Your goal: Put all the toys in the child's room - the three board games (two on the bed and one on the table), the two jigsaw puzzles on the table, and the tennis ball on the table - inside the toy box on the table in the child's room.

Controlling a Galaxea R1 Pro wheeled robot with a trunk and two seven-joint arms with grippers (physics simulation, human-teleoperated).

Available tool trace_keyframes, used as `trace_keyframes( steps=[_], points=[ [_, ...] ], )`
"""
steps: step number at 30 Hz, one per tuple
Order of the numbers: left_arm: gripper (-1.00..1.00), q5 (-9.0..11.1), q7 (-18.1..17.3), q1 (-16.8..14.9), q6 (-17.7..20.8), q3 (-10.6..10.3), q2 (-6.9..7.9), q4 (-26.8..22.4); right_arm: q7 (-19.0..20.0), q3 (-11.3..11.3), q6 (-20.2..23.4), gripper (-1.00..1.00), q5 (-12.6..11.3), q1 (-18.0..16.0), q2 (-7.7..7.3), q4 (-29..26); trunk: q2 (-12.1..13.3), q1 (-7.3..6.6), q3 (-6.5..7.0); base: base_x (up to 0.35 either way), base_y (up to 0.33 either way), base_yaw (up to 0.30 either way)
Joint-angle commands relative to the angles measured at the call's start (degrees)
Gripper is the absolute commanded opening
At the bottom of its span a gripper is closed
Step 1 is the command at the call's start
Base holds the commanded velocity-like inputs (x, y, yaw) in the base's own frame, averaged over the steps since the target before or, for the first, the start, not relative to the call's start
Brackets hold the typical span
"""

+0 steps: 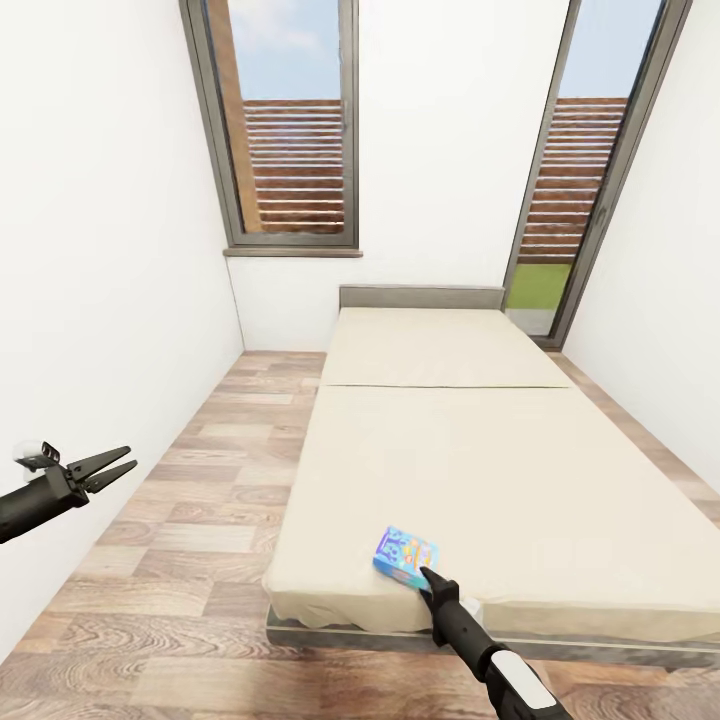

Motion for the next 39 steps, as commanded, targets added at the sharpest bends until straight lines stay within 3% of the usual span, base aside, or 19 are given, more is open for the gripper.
trace_keyframes(
  steps=[1,17,26,31,32,36,39],
  points=[
    [1.0,0.0,-0.2,0.0,0.6,0.0,0.01,0.0,-0.1,-0.4,0.6,-1.0,-0.3,0.0,0.06,0.0,0.0,-0.01,-0.05,0.0,0.0,0.0],
    [1.0,0.0,-0.4,0.0,0.6,0.1,0.08,0.0,-0.1,-0.4,0.6,-1.0,-0.3,0.0,0.06,0.0,0.8,-0.45,0.31,0.0,0.0,0.0],
    [1.0,0.0,-0.4,0.0,0.8,0.1,0.09,0.0,0.0,-0.4,0.7,-1.0,-0.4,-0.2,0.06,-0.9,4.4,-2.42,1.92,0.0,0.0,0.0],
    [1.0,0.0,-0.3,0.0,0.9,0.0,0.09,0.0,-0.6,-0.3,0.8,-1.0,-0.5,-0.2,0.06,-5.5,6.4,-3.52,2.82,0.0,0.0,0.0],
    [1.0,0.0,-0.3,0.0,0.9,0.0,0.09,0.0,-0.7,0.2,0.9,-1.0,-0.5,-0.2,0.06,-6.2,6.8,-3.74,3.0,0.0,0.0,0.0],
    [1.0,-0.1,-0.3,0.0,0.9,-0.1,0.09,0.0,-1.0,6.7,0.6,-1.0,-0.4,-0.2,-0.13,-10.8,8.4,-4.62,3.72,0.0,0.0,0.0],
    [1.0,-0.1,-0.3,0.0,0.9,-0.2,0.09,0.0,-1.0,8.4,0.5,-1.0,-0.4,-0.1,-0.42,-14.3,9.6,-5.28,4.26,0.0,0.0,0.0]
  ],
)
